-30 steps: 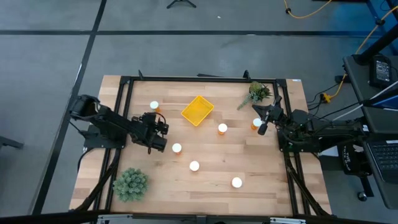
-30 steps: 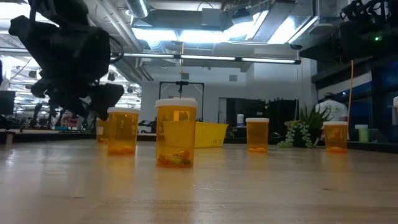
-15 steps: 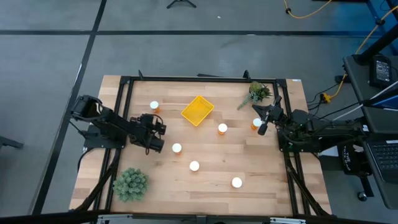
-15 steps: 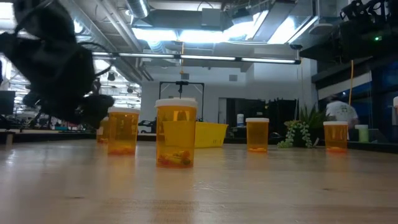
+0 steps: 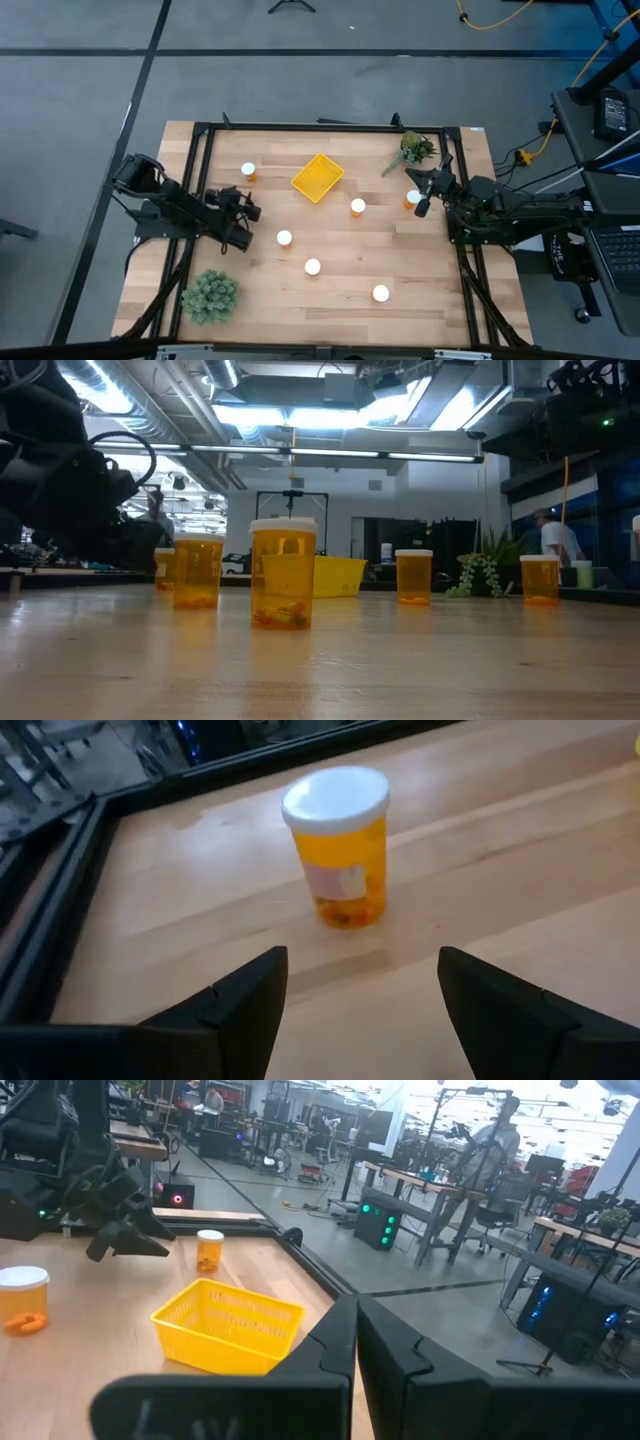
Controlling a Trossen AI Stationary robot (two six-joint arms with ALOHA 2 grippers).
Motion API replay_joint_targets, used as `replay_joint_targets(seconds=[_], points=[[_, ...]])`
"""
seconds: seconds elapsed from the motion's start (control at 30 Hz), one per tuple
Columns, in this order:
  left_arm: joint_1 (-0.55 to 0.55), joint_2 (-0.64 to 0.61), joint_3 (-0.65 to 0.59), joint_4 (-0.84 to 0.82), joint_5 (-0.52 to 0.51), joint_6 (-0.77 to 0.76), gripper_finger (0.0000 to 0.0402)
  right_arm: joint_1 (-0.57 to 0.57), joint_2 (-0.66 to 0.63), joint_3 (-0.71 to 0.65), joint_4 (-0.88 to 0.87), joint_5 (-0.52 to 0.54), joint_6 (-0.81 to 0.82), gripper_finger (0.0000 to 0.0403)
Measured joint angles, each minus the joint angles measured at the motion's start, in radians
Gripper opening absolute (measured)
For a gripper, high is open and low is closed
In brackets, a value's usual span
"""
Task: Pick and place pill bottles into a basket
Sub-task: Put the pill bottle into the bin
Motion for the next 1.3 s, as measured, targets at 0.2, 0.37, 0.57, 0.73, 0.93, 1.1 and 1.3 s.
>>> replay_joint_targets(seconds=[0.2,0.37,0.57,0.73,0.93,1.1,1.3], points=[[0.024,0.000,-0.046,0.219,-0.057,0.204,0.0253,0.000,0.000,0.000,0.000,0.001,-0.052,0.0017],[0.076,0.000,-0.070,0.241,-0.060,0.224,0.0253,0.000,0.000,0.000,0.023,0.001,-0.054,0.0017],[0.113,0.000,-0.070,0.338,-0.061,0.332,0.0253,0.000,0.000,0.000,0.022,0.001,-0.055,0.0017],[0.164,0.000,-0.070,0.397,-0.062,0.414,0.0253,0.000,0.000,0.000,0.023,0.001,-0.055,0.0017],[0.233,0.000,-0.070,0.415,-0.069,0.433,0.0253,0.000,0.000,0.000,0.023,0.000,-0.055,0.0017],[0.272,0.000,-0.070,0.480,-0.075,0.493,0.0253,0.000,0.000,0.000,0.024,0.000,-0.055,0.0017],[0.336,0.000,-0.070,0.619,-0.055,0.671,0.0253,0.000,0.000,0.000,0.032,0.000,-0.055,0.0017]])
